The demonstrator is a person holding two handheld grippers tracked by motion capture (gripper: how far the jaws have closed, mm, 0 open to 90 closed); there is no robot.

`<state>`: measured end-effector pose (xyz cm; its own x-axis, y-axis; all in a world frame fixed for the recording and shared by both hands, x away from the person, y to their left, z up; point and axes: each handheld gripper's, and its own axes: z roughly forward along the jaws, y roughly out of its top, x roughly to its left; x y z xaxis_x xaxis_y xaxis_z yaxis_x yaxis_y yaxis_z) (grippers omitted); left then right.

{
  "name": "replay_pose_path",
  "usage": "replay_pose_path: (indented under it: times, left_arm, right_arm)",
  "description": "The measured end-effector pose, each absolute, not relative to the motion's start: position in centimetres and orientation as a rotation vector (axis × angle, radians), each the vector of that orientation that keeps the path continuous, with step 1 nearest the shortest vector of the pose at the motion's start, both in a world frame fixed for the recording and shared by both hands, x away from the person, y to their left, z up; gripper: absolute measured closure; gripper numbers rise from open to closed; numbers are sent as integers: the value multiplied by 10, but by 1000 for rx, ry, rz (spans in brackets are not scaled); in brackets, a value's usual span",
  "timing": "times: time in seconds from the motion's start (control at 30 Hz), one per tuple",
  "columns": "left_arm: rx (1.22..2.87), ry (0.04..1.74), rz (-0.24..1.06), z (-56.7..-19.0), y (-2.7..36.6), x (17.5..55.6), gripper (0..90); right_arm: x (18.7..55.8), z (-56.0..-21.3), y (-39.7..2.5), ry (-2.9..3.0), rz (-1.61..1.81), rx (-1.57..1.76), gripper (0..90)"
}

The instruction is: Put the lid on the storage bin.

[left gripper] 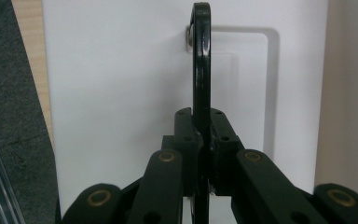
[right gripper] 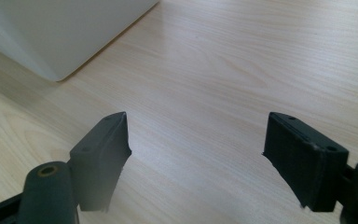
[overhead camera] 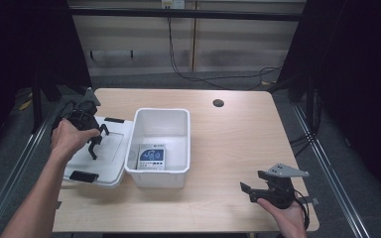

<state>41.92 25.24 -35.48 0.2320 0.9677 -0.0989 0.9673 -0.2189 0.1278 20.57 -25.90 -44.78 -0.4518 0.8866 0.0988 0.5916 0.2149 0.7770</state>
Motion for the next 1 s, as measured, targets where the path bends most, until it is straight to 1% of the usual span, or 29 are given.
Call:
replay_pose_path:
  times: [0.3,0.47,1.0]
  left_arm:
    - [2320,1832,4,-340,264,416,848]
    - [2345,1783,-5,-332,268,413,848]
    - [2328,1812,25,-310,274,411,848]
  right_arm:
    - [206,-448,-259,2127,1106,1377,212]
    - [206,-448,-259,2129,1104,1377,212]
    - [206,-448,-259,2127,1105,1379,210]
